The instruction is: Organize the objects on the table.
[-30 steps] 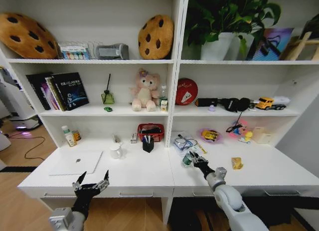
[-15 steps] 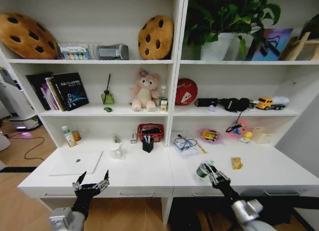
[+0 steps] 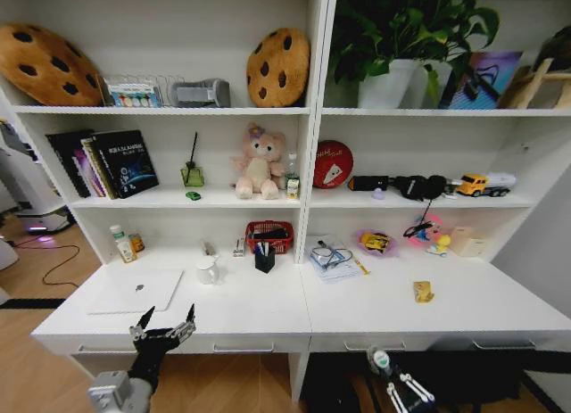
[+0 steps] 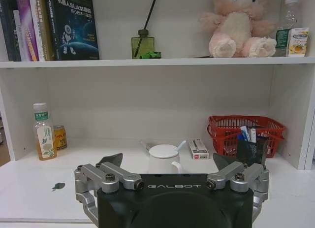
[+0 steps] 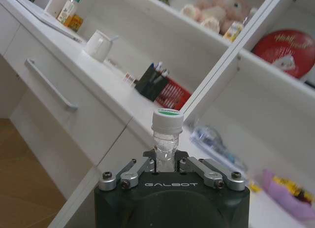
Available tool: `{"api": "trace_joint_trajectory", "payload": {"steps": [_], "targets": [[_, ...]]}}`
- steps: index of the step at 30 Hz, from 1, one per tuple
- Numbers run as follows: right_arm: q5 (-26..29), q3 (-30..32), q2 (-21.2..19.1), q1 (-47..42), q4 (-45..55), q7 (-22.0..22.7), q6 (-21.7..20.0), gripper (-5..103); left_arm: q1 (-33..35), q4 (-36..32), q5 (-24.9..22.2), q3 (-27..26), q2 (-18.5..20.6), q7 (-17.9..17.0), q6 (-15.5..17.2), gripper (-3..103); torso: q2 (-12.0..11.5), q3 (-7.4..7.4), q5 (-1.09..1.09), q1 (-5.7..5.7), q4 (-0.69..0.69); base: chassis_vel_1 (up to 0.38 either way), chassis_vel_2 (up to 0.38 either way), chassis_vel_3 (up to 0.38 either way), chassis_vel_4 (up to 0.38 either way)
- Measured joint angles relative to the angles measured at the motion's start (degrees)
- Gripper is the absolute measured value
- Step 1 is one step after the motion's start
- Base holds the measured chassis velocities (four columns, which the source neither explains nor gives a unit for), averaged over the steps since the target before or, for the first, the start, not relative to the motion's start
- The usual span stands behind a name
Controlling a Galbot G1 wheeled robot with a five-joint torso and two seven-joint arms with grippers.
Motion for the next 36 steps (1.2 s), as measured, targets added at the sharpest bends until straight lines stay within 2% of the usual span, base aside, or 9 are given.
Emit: {"api": "trace_joint_trajectory", "payload": {"steps": [4,8,19,22,24,28,29,30,36], "targets": [[1.74,-3.69,1.42,7.66,-15.09,1.42,-1.79,18,0.00,0.00,0.00,0.00,0.00,0.00,0.00,100,0.00,0.00,0.01,0.00,0.00,0.000,0.000,0.000,0.000],[1.75,-8.35,3.04,17.47,-28.41,11.17,-1.86,17,0.00,0.00,0.00,0.00,0.00,0.00,0.00,100,-0.01,0.01,0.01,0.00,0.00,0.000,0.000,0.000,0.000],[5.68,-12.48,4.31,32.69,-50.22,14.38,-1.44,18,0.00,0.00,0.00,0.00,0.00,0.00,0.00,100,-0.02,0.01,-0.01,0.01,0.00,0.000,0.000,0.000,0.000],[5.24,-12.34,4.77,34.17,-51.72,14.65,-1.56,29,0.00,0.00,0.00,0.00,0.00,0.00,0.00,100,-0.02,0.01,-0.01,0.01,-0.01,0.000,0.000,0.000,0.000],[5.11,-12.34,5.09,34.70,-52.29,14.78,-1.81,46,0.00,0.00,0.00,0.00,0.00,0.00,0.00,100,-0.02,0.01,0.00,0.02,0.00,0.000,0.000,0.000,0.000],[5.14,-12.25,5.27,34.86,-53.03,14.55,-1.94,46,0.00,0.00,0.00,0.00,0.00,0.00,0.00,100,-0.02,0.01,-0.01,0.02,-0.01,0.000,0.000,0.000,0.000],[5.47,-12.09,5.28,34.94,-53.54,14.35,-1.92,63,0.00,0.00,0.00,0.00,0.00,0.00,0.00,100,-0.02,0.01,0.01,0.01,0.00,0.000,0.000,0.000,0.000],[5.47,-12.09,5.28,34.94,-53.54,14.35,-1.92,63,0.00,0.00,0.00,0.00,0.00,0.00,0.00,100,-0.02,0.01,0.01,0.01,0.00,0.000,0.000,0.000,0.000],[12.26,-11.34,4.02,30.32,-45.44,11.38,-1.60,84,0.00,0.00,0.00,0.00,0.00,0.00,0.00,100,-0.01,0.01,0.03,0.01,-0.01,0.000,0.000,0.000,0.000]]}}
